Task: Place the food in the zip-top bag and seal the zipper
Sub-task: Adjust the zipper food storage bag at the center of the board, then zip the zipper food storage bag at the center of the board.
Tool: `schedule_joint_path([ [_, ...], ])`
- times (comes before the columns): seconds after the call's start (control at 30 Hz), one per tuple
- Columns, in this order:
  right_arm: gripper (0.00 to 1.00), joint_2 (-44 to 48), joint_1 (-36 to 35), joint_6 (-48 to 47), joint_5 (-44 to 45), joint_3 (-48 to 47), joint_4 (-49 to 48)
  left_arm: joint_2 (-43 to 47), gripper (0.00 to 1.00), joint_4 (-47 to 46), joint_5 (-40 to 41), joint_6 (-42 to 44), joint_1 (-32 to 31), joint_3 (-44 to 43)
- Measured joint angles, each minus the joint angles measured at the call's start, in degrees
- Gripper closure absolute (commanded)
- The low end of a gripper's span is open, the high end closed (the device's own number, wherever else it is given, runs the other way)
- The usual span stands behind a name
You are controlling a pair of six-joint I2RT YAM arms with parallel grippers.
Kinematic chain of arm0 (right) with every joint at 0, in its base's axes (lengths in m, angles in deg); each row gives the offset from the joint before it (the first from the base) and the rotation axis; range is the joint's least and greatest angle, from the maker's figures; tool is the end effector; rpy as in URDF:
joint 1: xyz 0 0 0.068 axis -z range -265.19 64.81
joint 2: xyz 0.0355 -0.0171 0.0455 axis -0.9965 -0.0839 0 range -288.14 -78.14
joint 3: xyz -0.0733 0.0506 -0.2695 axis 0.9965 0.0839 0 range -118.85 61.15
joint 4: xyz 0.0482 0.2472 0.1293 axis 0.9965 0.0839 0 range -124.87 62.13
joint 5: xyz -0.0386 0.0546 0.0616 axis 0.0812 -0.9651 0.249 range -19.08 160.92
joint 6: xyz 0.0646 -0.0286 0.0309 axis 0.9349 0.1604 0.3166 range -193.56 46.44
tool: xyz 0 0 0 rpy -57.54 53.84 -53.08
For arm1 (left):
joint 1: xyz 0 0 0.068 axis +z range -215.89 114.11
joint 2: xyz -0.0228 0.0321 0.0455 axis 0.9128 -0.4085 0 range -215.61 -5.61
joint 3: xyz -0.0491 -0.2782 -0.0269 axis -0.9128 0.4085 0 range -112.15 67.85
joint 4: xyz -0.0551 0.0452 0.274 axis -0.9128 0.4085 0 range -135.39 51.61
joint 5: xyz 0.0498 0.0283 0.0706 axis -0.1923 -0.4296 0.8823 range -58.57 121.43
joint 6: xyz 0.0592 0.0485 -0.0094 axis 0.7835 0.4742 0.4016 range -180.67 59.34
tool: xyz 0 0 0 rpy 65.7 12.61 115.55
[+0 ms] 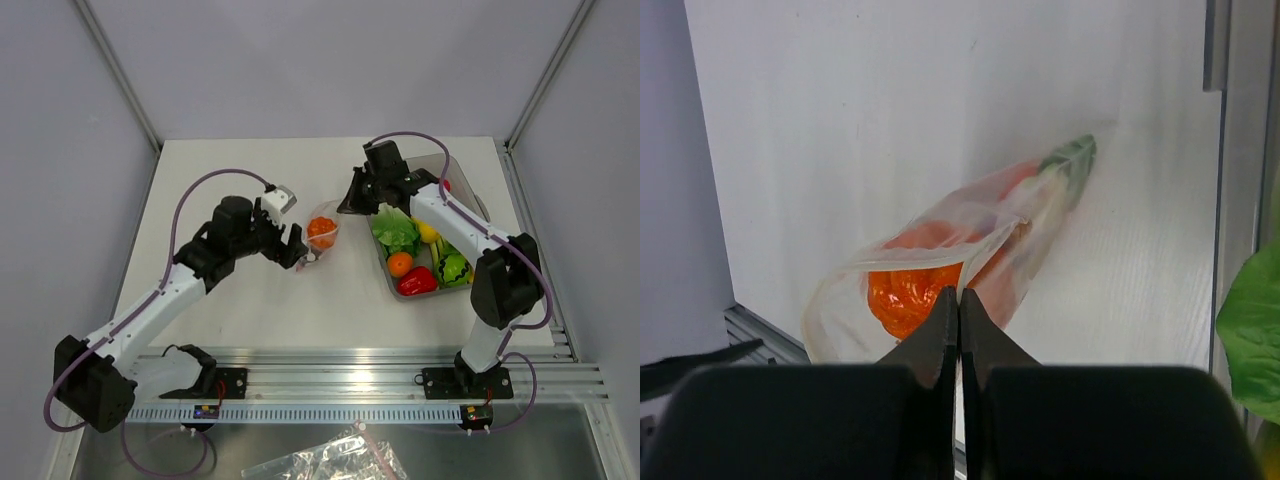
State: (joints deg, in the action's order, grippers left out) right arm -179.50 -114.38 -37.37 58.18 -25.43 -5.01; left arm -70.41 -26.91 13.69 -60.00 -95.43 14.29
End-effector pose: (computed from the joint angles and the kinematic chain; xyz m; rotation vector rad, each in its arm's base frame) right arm 0.3830 0.2306 0.2761 0.0358 2.4770 0.7910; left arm 0.2475 -0.1633 0.3017 0.7361 1.9922 -0.6260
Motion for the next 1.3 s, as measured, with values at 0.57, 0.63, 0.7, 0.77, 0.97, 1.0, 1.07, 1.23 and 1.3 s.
schedule_joint_path([
  [0.57,1.00,-1.0,0.0,1.2,-2.6,-1.2,-0.3,6.3,0.25,-44.5,13.9,-5.1,-5.2,30.1],
  [0.63,1.00,-1.2,0.0,1.3,-3.1,-1.2,-0.5,5.3,0.31,-48.1,13.8,-6.2,-5.3,30.1],
  [0.7,1.00,-1.5,0.0,1.4,-3.4,-1.3,-0.7,4.1,0.37,-51.1,13.5,-7.2,-5.3,30.0],
  [0.77,1.00,-1.7,0.0,1.4,-3.5,-1.3,-1.0,3.1,0.36,-52.0,13.1,-7.5,-5.3,29.9],
  [0.97,1.00,-1.8,0.1,1.9,-3.5,-1.3,-1.3,2.8,0.12,-52.7,12.5,-8.8,-5.3,30.1],
  [1.0,1.00,-1.8,0.1,1.9,-3.5,-1.3,-1.3,3.3,0.12,-52.9,12.5,-9.2,-5.3,30.5],
  [1.07,1.00,-1.8,0.2,2.1,-3.8,-1.3,-1.4,4.6,0.19,-53.4,12.5,-9.8,-5.3,31.9],
  [1.23,1.00,-1.8,0.5,2.4,-4.4,-1.3,-1.7,4.5,0.35,-54.2,12.2,-10.5,-5.3,33.1],
  [1.3,1.00,-1.8,0.5,2.5,-4.5,-1.3,-1.7,3.7,0.35,-54.7,12.0,-10.8,-5.3,33.1],
])
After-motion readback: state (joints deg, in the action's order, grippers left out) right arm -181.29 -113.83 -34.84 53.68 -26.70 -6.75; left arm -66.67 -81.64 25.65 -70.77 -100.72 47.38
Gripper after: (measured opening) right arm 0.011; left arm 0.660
